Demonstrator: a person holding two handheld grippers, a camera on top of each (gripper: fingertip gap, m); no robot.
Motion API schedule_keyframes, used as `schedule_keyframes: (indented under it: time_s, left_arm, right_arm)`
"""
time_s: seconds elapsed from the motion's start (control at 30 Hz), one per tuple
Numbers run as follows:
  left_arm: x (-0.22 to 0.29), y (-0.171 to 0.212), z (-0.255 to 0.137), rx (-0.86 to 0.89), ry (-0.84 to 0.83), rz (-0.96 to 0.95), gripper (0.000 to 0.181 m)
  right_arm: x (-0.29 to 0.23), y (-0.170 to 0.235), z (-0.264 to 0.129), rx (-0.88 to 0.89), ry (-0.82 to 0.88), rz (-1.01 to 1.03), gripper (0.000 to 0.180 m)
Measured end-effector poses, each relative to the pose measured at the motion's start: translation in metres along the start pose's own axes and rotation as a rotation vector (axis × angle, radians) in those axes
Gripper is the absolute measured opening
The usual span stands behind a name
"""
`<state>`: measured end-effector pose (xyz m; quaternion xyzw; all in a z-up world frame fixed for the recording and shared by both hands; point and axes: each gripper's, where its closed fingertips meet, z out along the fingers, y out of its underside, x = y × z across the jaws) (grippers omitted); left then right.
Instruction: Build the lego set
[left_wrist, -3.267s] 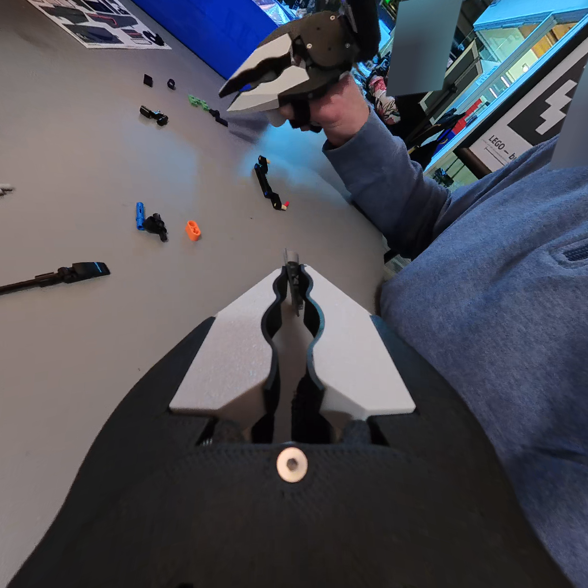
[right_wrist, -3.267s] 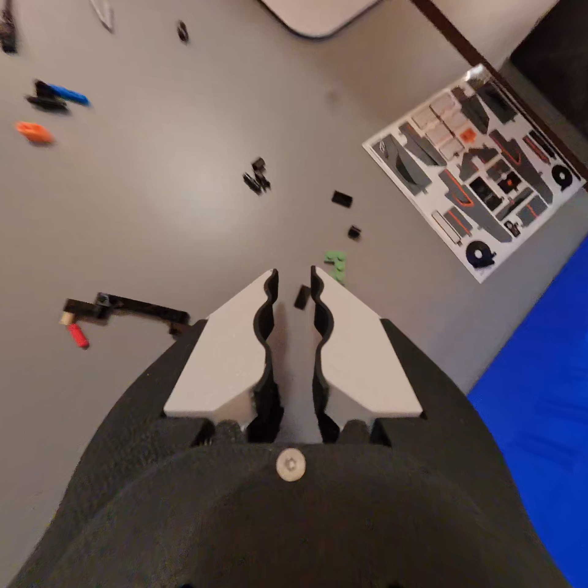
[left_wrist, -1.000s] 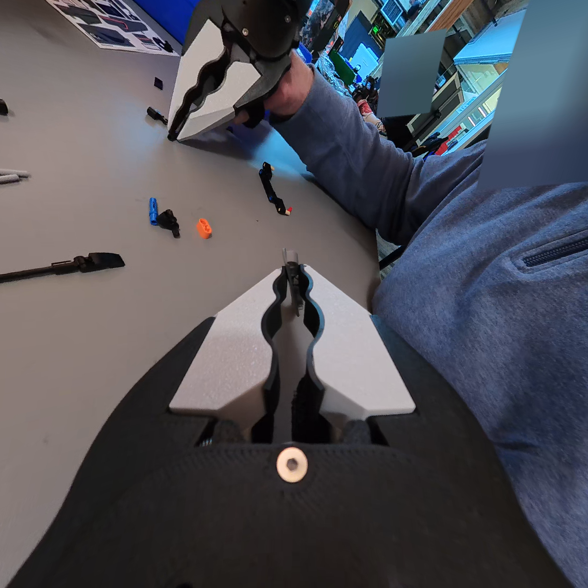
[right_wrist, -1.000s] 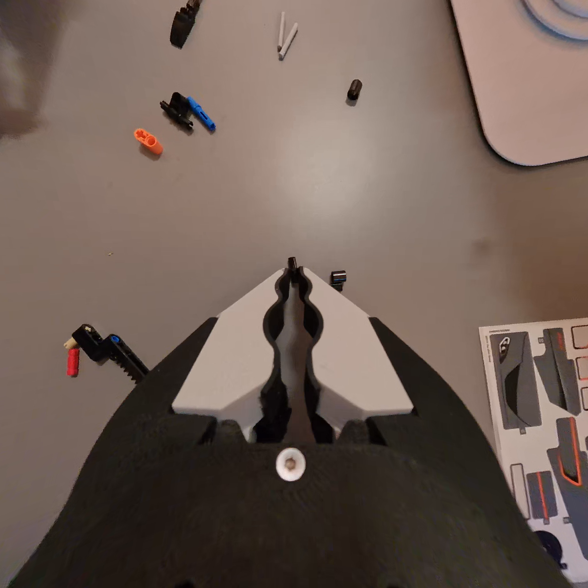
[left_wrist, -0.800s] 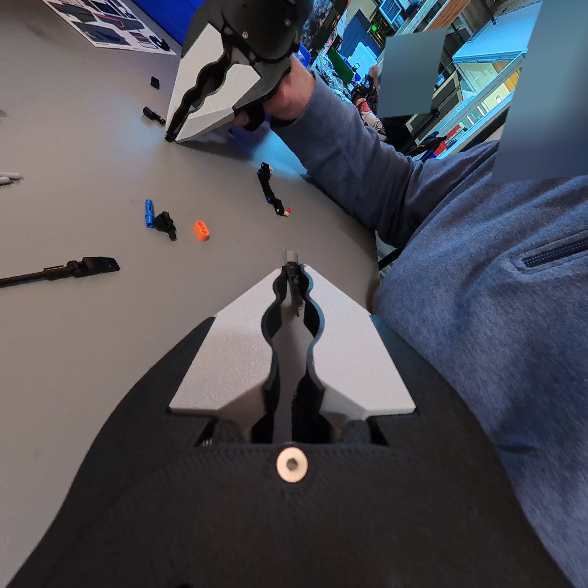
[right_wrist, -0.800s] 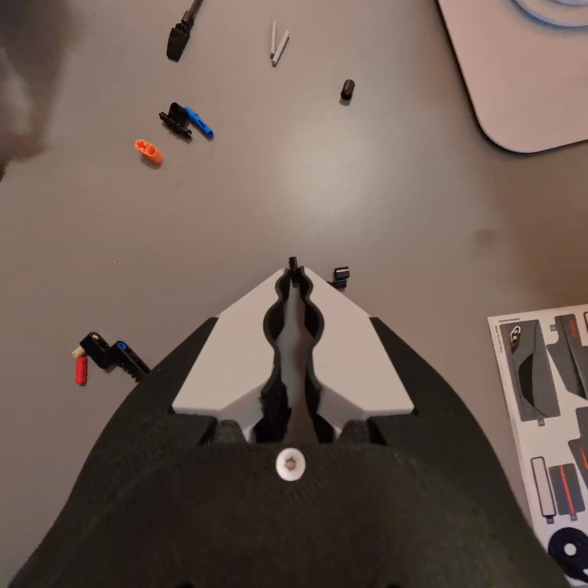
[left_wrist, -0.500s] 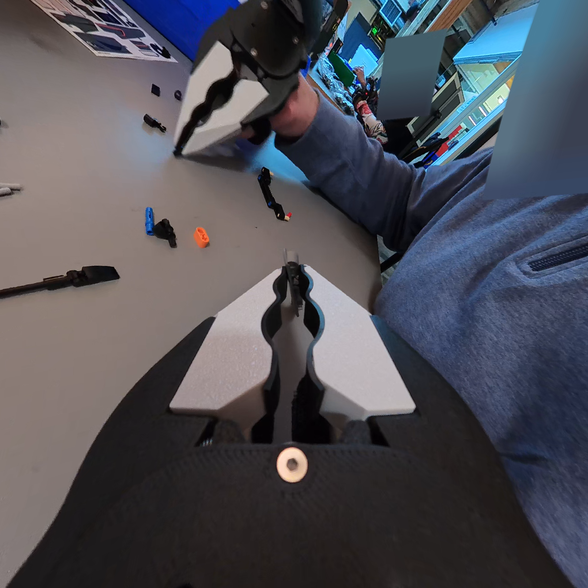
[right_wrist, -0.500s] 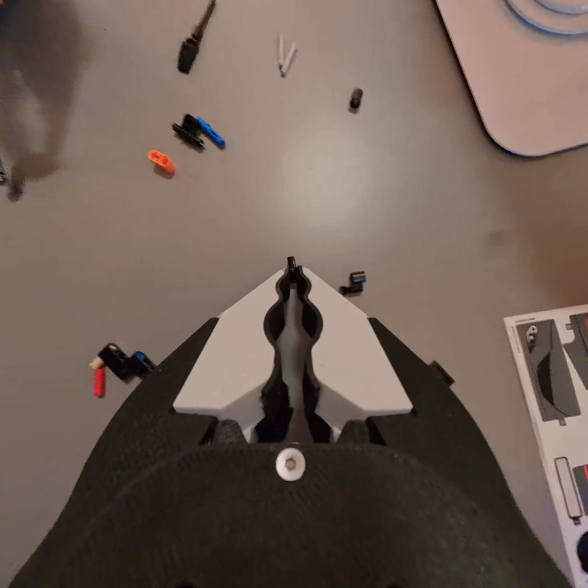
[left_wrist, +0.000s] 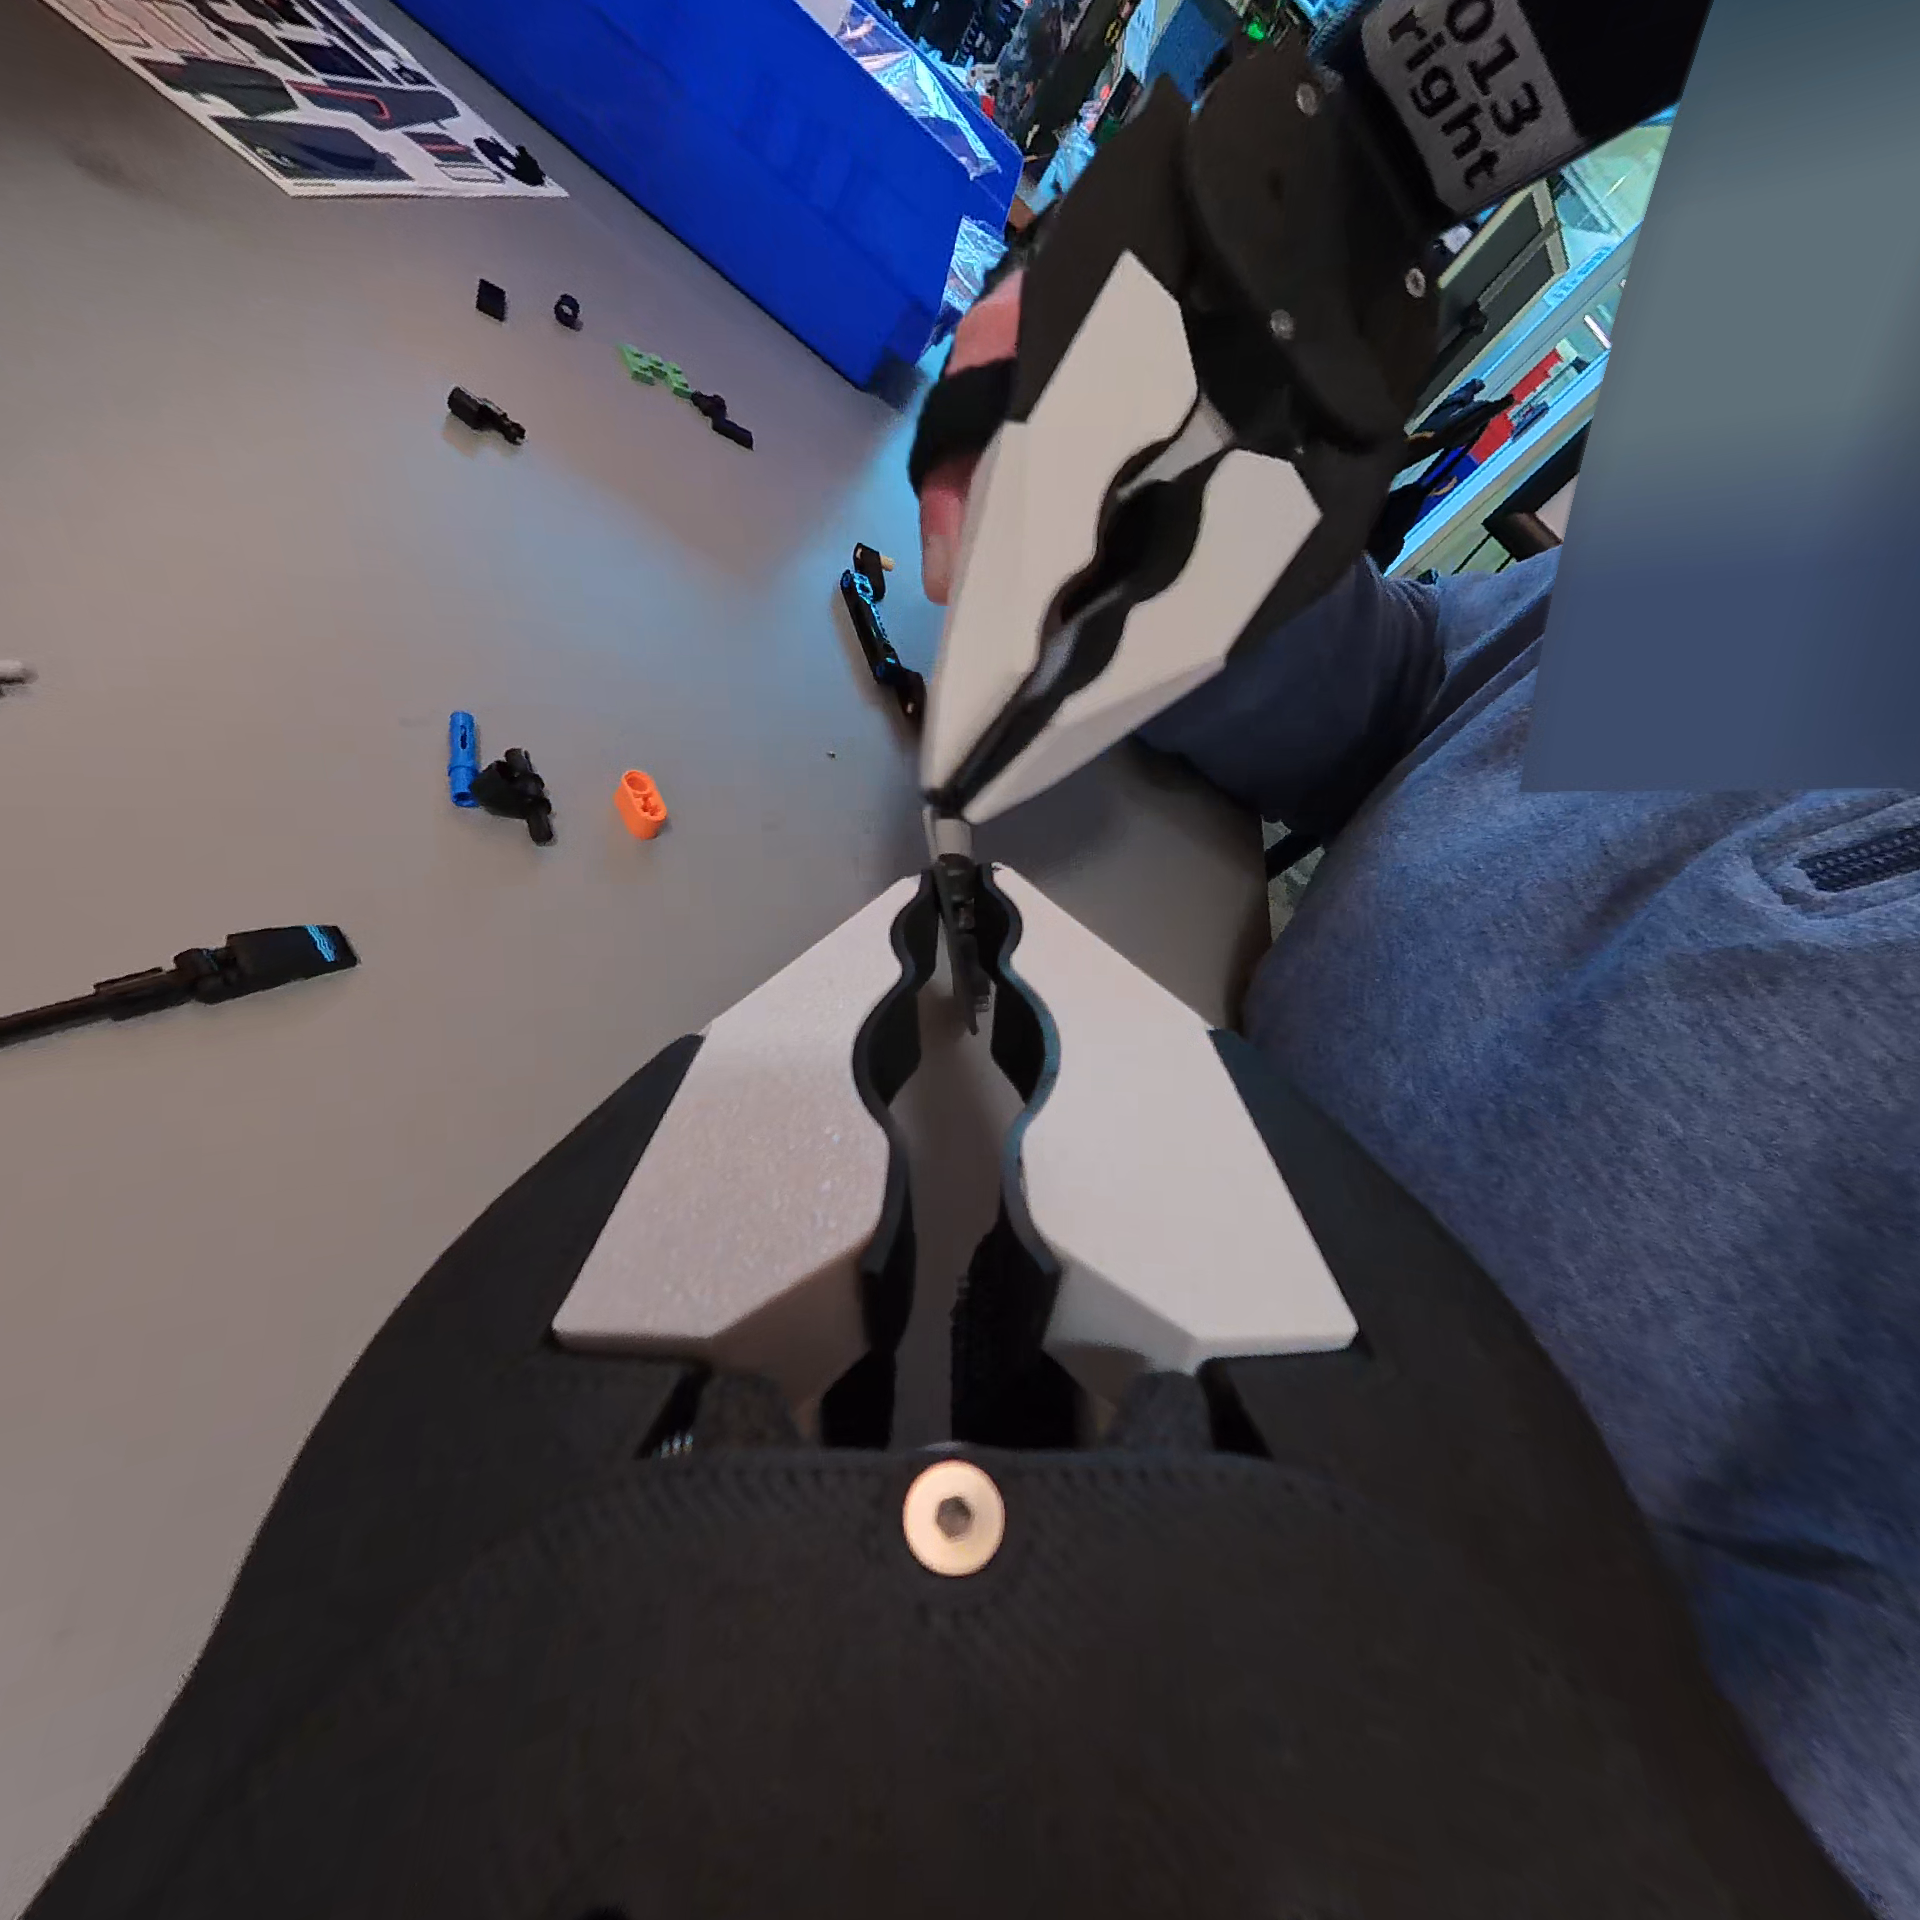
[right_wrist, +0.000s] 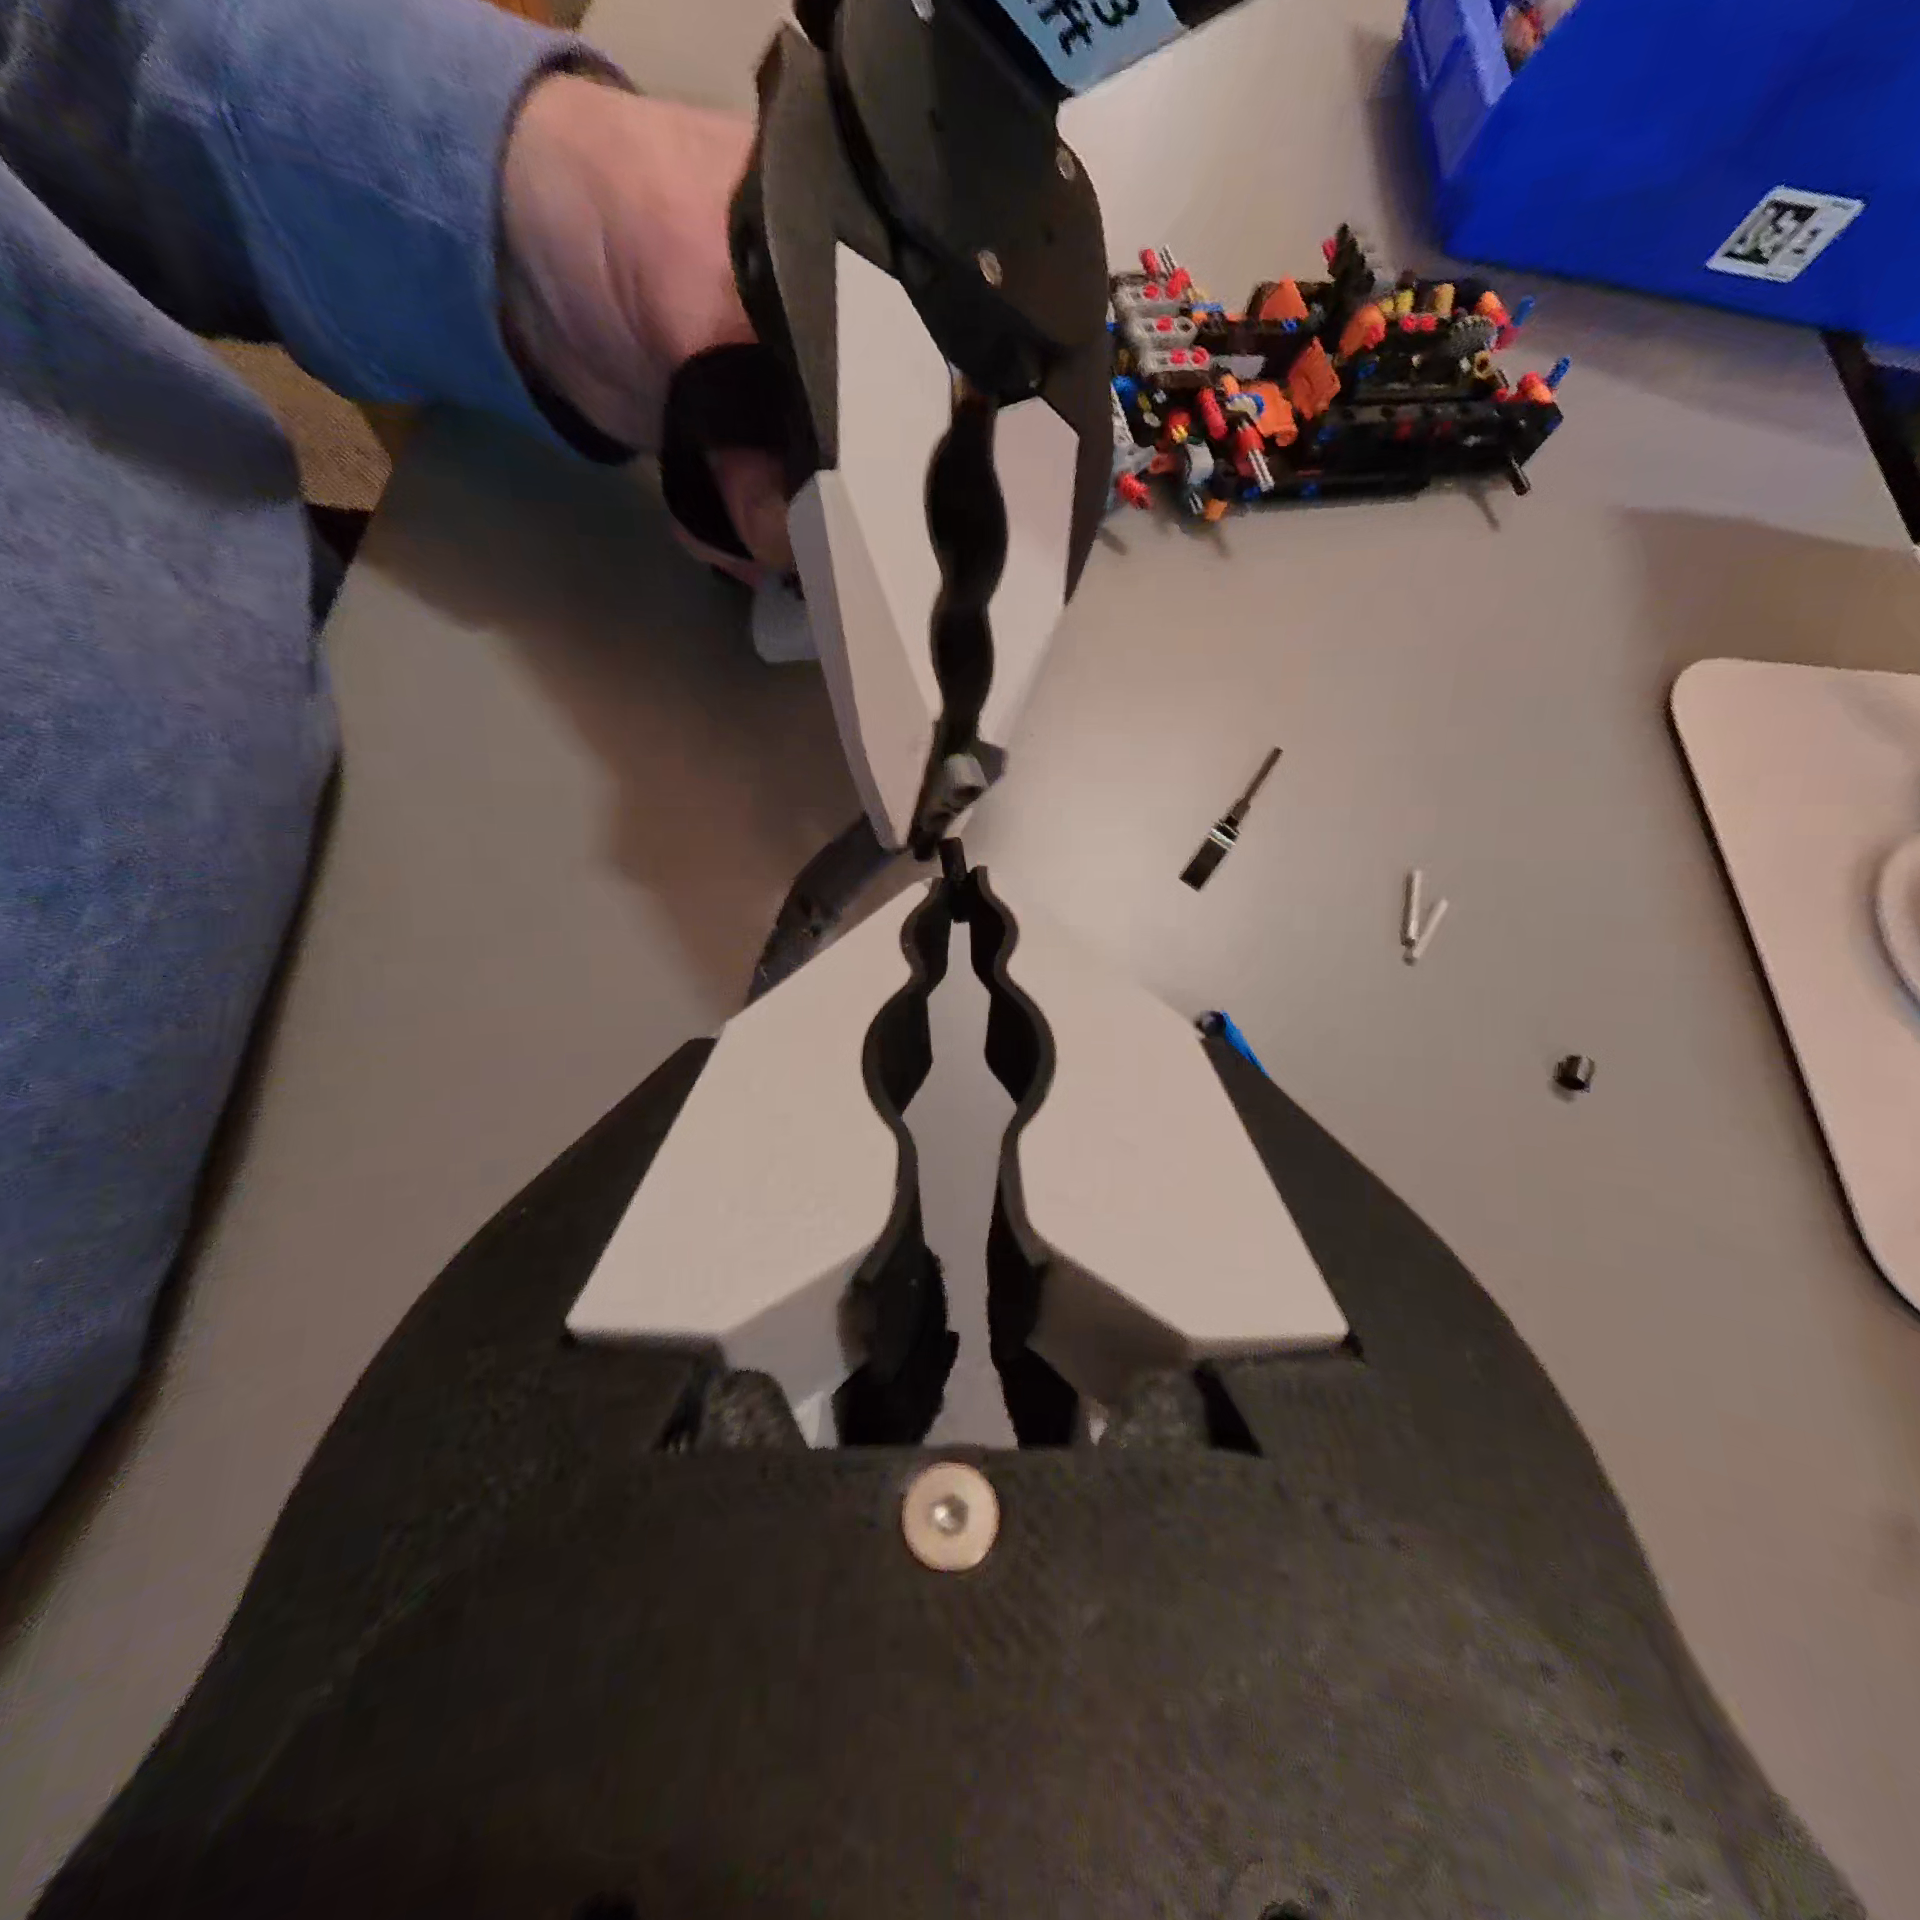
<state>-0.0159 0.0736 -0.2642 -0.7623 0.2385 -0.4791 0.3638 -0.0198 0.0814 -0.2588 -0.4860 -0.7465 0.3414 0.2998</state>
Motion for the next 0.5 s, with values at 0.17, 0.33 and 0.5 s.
schedule_keyframes:
  time_s: [0.17,0.33,0.5]
  left_arm:
    - [0.0001,-0.0005,0.0011,0.001,0.002,0.001,0.005]
    - [-0.0010,0.0002,0.0022,-0.010,-0.003,0.004,0.005]
    - [-0.0015,-0.0003,0.0028,-0.012,0.000,0.004,0.005]
  right_arm:
    - [-0.0024,-0.0038,0.0006,0.008,0.017,-0.017,0.001]
    - [-0.0015,-0.0013,0.0026,-0.027,0.059,-0.066,0.001]
    - [0.0001,0.0014,0.0034,-0.076,0.109,-0.134,0.001]
